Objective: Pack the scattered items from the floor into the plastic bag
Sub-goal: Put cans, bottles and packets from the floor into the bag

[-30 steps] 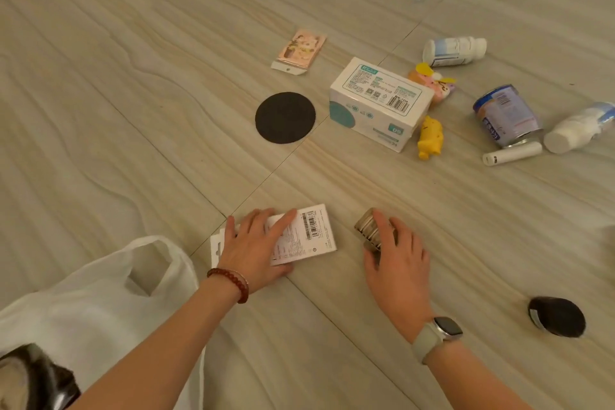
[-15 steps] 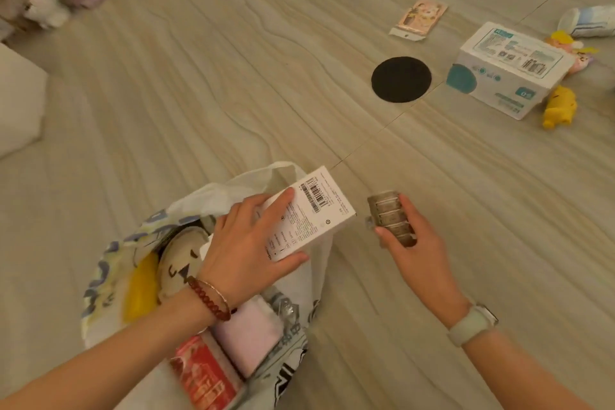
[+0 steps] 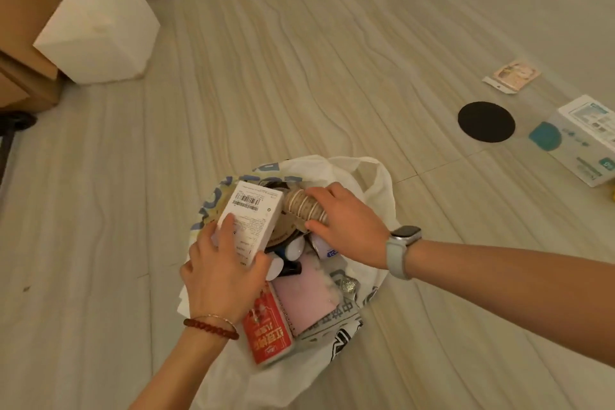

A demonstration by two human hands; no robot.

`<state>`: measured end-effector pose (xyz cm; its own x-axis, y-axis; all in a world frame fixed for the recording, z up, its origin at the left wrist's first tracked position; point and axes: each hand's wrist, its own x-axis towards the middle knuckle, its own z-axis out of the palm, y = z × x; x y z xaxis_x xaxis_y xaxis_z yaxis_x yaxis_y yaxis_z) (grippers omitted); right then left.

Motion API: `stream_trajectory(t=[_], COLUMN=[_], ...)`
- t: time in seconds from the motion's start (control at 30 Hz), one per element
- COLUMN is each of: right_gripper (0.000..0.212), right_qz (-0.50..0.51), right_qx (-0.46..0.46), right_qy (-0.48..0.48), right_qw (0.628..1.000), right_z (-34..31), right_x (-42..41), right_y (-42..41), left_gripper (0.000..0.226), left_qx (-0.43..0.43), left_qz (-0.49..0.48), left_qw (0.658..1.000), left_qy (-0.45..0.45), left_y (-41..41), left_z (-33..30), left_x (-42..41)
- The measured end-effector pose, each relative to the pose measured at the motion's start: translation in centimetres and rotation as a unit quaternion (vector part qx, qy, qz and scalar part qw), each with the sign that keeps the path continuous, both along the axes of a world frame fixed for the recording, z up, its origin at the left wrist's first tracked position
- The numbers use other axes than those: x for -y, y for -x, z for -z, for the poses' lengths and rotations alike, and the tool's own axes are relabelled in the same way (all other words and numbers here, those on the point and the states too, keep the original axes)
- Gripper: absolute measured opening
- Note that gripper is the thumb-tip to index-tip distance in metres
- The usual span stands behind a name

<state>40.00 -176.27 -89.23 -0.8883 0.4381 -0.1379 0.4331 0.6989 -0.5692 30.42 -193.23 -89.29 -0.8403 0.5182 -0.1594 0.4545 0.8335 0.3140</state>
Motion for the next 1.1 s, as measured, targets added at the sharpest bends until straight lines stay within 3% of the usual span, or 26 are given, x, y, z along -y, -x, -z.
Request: stream_trajectory(t=[0.1, 0.17, 0.27, 0.37, 0.47, 0.57, 0.7, 0.97, 1.1], right_gripper=[0.047, 0.044, 0.041, 0.04, 0.055, 0.056, 0.021, 0.015, 0.017], right_qz=[0.001, 0.016, 0.015, 0.061, 0.101, 0.127, 0.188, 0.249, 0.252], right_qx=[0.024, 0.025, -0.024, -0.058, 0.052, 0.128, 0.081, 0.016, -0.002], right_qy=[-0.036, -0.01, 0.048, -0.008, -0.034, 0.07, 0.085, -0.002, -0.029], right_qw=[0.999, 1.0, 0.998, 0.996, 0.993, 0.981, 0.975, 0.968, 0.967], right_z=[0.4, 0.9, 1.0, 1.4, 2.8, 4.1, 4.9, 3.5, 2.4], right_x=[0.3, 0.2, 0.0, -1.7, -3.8, -4.3, -4.4, -5.8, -5.2], right_y=[2.9, 4.1, 4.0, 1.8, -0.9, -2.1, -2.1, -5.0, -6.9], left_gripper=[0.076, 0.074, 0.075, 0.082, 0.082, 0.069, 0.06, 0.053, 0.059], left_qx=[-0.002, -0.016, -0.017, -0.034, -0.034, -0.052, -0.087, -0.153, -0.203], left_qz=[-0.022, -0.026, 0.002, 0.049, 0.112, 0.21, 0.336, 0.37, 0.385], left_qw=[1.0, 0.999, 1.0, 0.998, 0.993, 0.976, 0.938, 0.916, 0.896], left_qy=[-0.012, -0.012, -0.008, -0.009, -0.003, 0.007, 0.029, 0.029, 0.087], left_y=[0.9, 1.1, 0.9, 0.2, -0.6, -1.6, -2.6, -1.8, -1.4], left_z=[-0.4, -0.6, -0.4, -0.1, 0.3, 0.8, 2.0, 2.9, 3.1], left_x=[0.4, 0.6, 0.8, 0.9, 0.8, 0.7, 1.1, -1.6, -5.0])
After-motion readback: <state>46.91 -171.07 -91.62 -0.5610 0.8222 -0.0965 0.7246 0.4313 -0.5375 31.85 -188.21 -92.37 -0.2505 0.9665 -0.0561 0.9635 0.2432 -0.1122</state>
